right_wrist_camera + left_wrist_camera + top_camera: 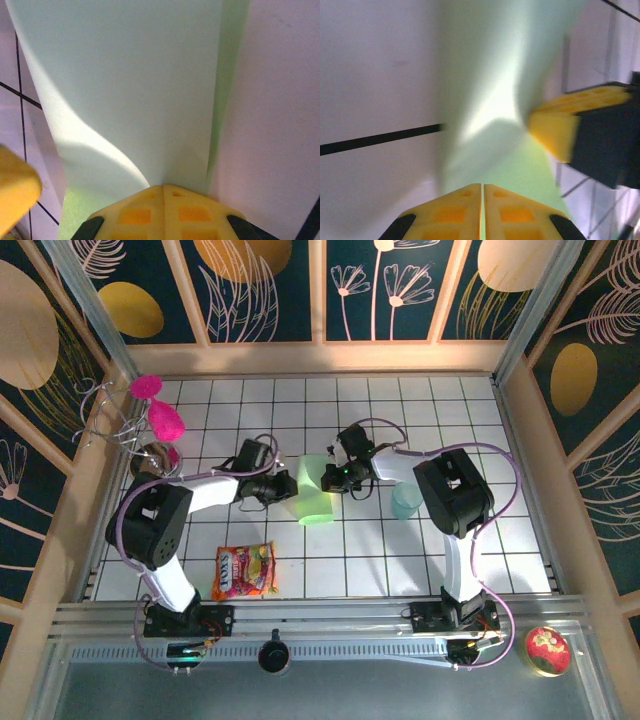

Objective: Fold a paper plane with a square sheet of paper (pick it up from the middle)
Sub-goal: First fold the square sheet of paper in half at the center of the table.

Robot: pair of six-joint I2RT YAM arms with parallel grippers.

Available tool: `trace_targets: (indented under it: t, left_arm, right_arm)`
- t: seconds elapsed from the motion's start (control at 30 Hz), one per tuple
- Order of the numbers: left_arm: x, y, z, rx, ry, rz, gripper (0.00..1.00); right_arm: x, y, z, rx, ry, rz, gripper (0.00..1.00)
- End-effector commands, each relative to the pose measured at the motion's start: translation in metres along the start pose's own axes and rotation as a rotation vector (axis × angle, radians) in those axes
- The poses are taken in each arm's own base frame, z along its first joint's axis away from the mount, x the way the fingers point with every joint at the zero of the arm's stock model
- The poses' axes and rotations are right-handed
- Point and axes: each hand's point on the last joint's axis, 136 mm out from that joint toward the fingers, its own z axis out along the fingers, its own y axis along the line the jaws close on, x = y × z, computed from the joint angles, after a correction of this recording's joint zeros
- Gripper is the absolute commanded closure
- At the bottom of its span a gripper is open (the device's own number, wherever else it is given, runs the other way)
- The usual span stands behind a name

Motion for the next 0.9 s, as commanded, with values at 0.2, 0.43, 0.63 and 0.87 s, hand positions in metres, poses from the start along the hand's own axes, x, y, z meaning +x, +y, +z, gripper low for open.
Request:
trace_targets:
  t: [0.2,0.43,0.63,0.87]
  left_arm:
    - [-0.011,0.0,0.04,0.003,0.052,-0.008,0.91]
    - [-0.011,0.064,0.028,-0.133,0.025,-0.109,0.91]
    - [-0.018,0.089,-0.001,-0.204,-0.019,-0.122,0.91]
    - [-0.047,0.022,-0.011,-0.078,-0.123,-0.035,0.93]
  right_arm:
    - [0.091,-0.133,0.023,0.509,0.247,0.108,1.0]
    - [0.095,-0.145,0.017,0.575,0.251,0.101,1.0]
    - [0.095,-0.148,0.016,0.593,0.25,0.098,1.0]
    - [0.095,-0.148,0.018,0.591,0.247,0.099,1.0]
